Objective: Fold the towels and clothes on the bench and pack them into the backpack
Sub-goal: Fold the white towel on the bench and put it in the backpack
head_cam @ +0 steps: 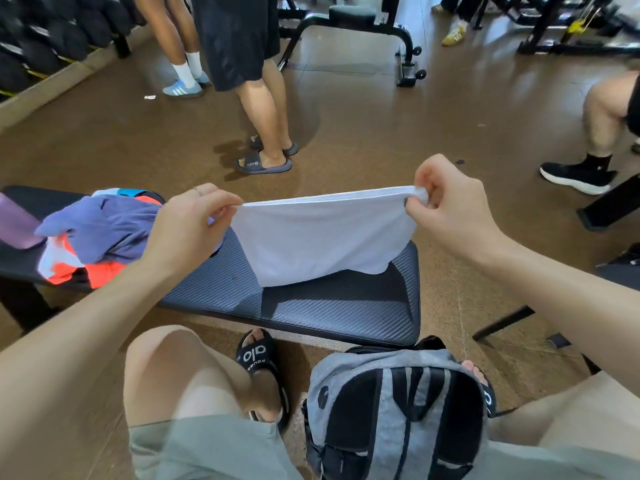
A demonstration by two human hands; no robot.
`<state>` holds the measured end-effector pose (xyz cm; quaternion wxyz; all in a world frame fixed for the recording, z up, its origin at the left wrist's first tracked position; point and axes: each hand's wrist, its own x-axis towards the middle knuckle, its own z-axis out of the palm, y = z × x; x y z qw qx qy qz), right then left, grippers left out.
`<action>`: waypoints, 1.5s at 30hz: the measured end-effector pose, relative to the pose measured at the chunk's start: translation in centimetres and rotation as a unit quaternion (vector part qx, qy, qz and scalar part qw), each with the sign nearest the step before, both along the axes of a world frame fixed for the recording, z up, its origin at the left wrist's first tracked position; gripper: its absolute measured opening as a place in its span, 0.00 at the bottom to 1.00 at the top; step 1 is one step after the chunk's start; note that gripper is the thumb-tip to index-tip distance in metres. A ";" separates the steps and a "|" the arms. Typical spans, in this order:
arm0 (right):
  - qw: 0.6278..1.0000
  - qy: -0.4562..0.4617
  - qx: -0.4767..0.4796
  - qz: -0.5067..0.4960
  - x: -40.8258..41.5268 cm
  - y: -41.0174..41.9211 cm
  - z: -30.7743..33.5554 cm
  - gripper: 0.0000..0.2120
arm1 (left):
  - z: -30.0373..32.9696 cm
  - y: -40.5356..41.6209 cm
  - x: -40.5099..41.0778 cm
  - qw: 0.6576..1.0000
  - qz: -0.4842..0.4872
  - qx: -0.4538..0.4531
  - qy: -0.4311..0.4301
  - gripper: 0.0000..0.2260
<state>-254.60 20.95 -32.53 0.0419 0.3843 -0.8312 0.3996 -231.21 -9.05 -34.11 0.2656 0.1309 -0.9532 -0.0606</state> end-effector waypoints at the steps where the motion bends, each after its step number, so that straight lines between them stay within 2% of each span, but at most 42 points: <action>1: 1.000 -0.012 0.002 0.013 0.0 0.0 0.3 0.07 | 0.1 -0.4 -0.1 1.000 0.004 0.000 0.002 0.06; 5: 0.996 0.000 0.071 0.060 -0.9 -0.2 1.1 0.04 | 0.2 -1.5 -0.8 1.000 0.013 -0.009 -0.003 0.06; 10: 0.990 0.000 0.137 0.033 -3.7 -1.9 1.6 0.06 | 0.4 -1.5 -3.2 0.996 0.015 -0.078 -0.050 0.06; 13: 0.997 0.015 0.081 -0.003 -5.9 -3.3 2.5 0.04 | 2.8 -1.4 -6.3 0.993 0.058 -0.101 -0.031 0.08; 16: 0.993 0.106 -0.010 -0.053 -6.7 -3.8 4.2 0.03 | 6.1 -1.4 -8.1 0.987 0.106 -0.106 0.050 0.09; 18: 0.985 0.154 -0.051 -0.058 -6.0 -3.1 4.4 0.04 | 6.7 -1.2 -8.0 0.983 0.110 -0.115 0.096 0.09; 20: 0.981 0.179 -0.053 -0.045 -4.9 -1.6 3.0 0.04 | 5.4 -0.7 -7.1 0.984 0.082 -0.128 0.094 0.07; 22: 0.987 0.159 -0.003 -0.016 -3.6 0.2 -0.1 0.07 | 2.2 -0.8 -5.4 0.990 0.021 -0.132 0.039 0.07; 25: 0.982 0.100 0.152 0.041 -0.9 2.7 -6.1 0.07 | -3.2 -0.6 -2.5 0.984 -0.095 -0.090 -0.118 0.08; 27: 0.953 0.071 0.283 0.082 1.2 4.0 -9.5 0.07 | -6.3 0.5 -1.0 0.968 -0.138 -0.068 -0.200 0.05; 29: 0.905 0.036 0.404 0.127 3.0 4.6 -11.7 0.05 | -8.5 2.1 -0.1 0.953 -0.165 -0.044 -0.251 0.04; 31: 0.862 0.020 0.486 0.142 4.4 4.3 -12.7 0.02 | -9.3 3.7 0.4 0.949 -0.178 -0.016 -0.261 0.04; 32: 0.857 0.023 0.496 0.138 4.9 4.0 -13.0 0.06 | -9.3 4.4 0.3 0.952 -0.172 0.006 -0.252 0.02; 33: 0.868 0.034 0.476 0.138 5.4 3.5 -13.0 0.12 | -9.1 5.0 0.1 0.959 -0.166 0.031 -0.230 0.01; 35: 0.916 0.041 0.369 0.153 6.6 2.0 -12.1 0.20 | -8.0 6.1 -0.7 0.966 -0.153 0.081 -0.190 0.04; 37: 0.959 -0.025 0.222 0.174 8.3 -0.1 -10.3 0.26 | -6.7 7.3 -1.5 0.968 -0.154 0.107 -0.164 0.06; 39: 0.974 -0.117 0.107 0.163 9.9 -2.3 -8.4 0.28 | -5.5 8.4 -2.2 0.966 -0.151 0.152 -0.142 0.07; 42: 0.976 -0.158 0.012 0.148 11.0 -4.1 -6.9 0.22 | -4.1 9.6 -2.8 0.956 -0.141 0.233 -0.108 0.11; 45: 0.977 -0.143 0.006 0.157 10.5 -3.9 -6.2 0.15 | -3.4 10.0 -2.7 0.944 -0.131 0.296 -0.065 0.15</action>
